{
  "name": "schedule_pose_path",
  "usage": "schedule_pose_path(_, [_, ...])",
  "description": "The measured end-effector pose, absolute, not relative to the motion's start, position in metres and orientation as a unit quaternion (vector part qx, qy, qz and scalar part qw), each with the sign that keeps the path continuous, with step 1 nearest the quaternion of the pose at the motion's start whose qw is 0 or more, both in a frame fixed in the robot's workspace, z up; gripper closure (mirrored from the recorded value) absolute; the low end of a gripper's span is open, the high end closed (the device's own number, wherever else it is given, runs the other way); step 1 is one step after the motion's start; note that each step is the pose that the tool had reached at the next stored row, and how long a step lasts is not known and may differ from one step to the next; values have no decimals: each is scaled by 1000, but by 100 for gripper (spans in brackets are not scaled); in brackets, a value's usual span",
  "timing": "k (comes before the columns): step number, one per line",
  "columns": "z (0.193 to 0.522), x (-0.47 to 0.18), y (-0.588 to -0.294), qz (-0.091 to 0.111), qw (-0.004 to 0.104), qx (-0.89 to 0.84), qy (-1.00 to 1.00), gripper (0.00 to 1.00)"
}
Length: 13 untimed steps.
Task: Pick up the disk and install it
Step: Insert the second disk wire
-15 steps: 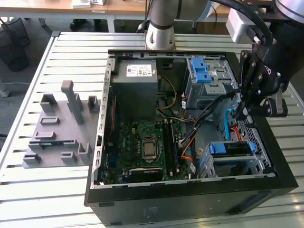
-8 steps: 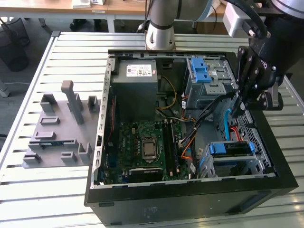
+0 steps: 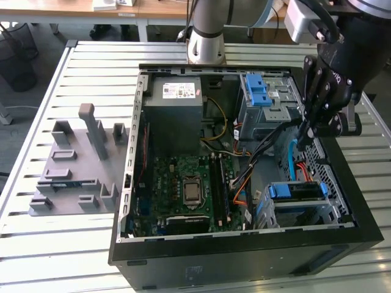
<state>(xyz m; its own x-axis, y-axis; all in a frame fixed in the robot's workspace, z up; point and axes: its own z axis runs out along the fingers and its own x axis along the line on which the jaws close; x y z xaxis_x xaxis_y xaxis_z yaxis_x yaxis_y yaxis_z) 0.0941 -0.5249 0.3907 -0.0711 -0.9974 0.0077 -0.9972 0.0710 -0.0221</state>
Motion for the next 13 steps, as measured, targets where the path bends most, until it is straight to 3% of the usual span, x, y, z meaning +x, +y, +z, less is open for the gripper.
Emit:
schedule_pose_path(1, [391, 94, -524, -11, 5, -681, 732, 89])
schedule_pose_path(2, [391, 94, -524, -11, 5, -681, 732, 82])
schedule_pose_path(13, [392, 94, -520, -18, -2, -681, 732, 82])
